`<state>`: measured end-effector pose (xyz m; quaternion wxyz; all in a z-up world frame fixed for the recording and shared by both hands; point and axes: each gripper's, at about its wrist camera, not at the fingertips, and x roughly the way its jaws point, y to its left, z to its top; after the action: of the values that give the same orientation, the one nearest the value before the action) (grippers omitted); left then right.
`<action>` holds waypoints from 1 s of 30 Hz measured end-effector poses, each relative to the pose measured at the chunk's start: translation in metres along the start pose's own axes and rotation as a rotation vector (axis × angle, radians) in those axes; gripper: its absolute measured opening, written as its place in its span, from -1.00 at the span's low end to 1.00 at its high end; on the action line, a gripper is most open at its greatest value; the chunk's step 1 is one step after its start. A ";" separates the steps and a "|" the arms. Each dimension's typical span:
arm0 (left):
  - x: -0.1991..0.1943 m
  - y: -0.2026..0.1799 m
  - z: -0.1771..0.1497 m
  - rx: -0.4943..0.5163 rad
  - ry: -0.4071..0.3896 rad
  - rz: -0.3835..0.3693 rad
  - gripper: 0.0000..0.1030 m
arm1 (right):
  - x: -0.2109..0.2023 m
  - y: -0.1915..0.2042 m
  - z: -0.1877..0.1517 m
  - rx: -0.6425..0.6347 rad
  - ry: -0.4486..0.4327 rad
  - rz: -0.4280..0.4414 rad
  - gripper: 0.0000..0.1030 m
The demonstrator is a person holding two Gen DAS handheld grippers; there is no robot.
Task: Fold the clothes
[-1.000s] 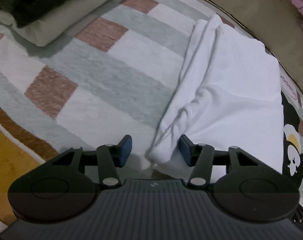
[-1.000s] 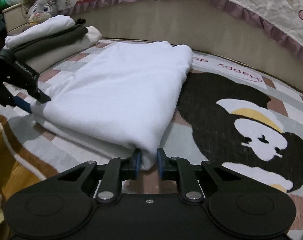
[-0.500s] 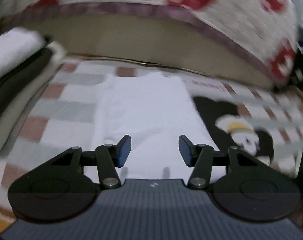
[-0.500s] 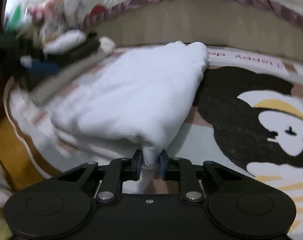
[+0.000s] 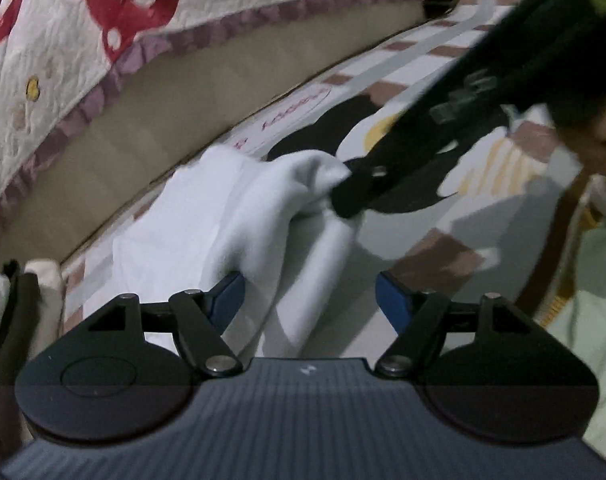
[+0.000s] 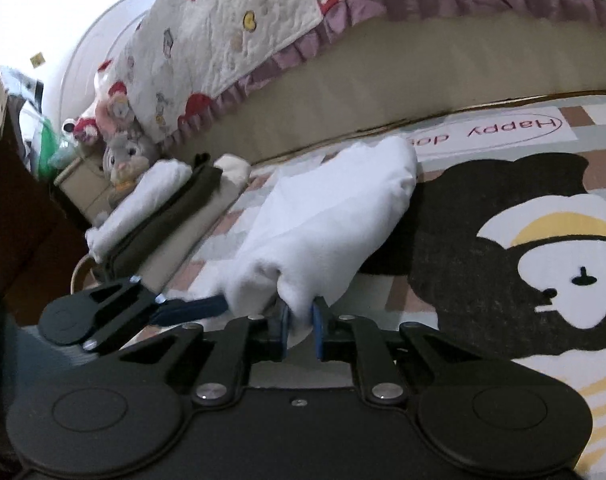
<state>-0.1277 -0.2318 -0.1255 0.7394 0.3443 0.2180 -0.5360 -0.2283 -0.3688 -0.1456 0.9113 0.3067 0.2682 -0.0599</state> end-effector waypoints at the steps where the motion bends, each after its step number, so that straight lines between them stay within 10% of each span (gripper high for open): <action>1: 0.005 0.000 0.001 -0.011 0.013 0.013 0.38 | -0.001 -0.002 0.001 0.008 0.017 0.017 -0.80; 4: 0.022 0.006 0.002 -0.080 0.059 0.056 -0.56 | -0.011 -0.012 0.007 0.046 0.025 0.069 -0.88; 7: 0.027 0.020 0.004 -0.183 0.074 0.076 -0.75 | -0.019 -0.022 0.015 0.086 0.023 0.072 -0.76; 10: 0.018 0.037 0.001 -0.266 0.057 0.008 -0.76 | -0.023 -0.040 0.024 0.162 0.020 0.054 -0.28; 21: -0.013 0.100 -0.007 -0.569 -0.009 -0.243 -0.74 | 0.067 -0.067 0.095 -0.103 0.120 -0.038 -0.27; 25: -0.025 0.123 -0.009 -0.679 -0.034 -0.335 -0.31 | 0.096 -0.070 0.123 -0.224 0.130 -0.044 -0.27; 30: 0.041 0.186 -0.019 -0.739 0.128 -0.107 -0.23 | 0.134 -0.041 0.161 -0.505 0.193 -0.030 -0.27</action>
<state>0.0617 -0.2093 -0.1153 0.7694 0.0753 0.4600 -0.4367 -0.0528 -0.4901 -0.1301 0.9281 0.0700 0.3649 0.0250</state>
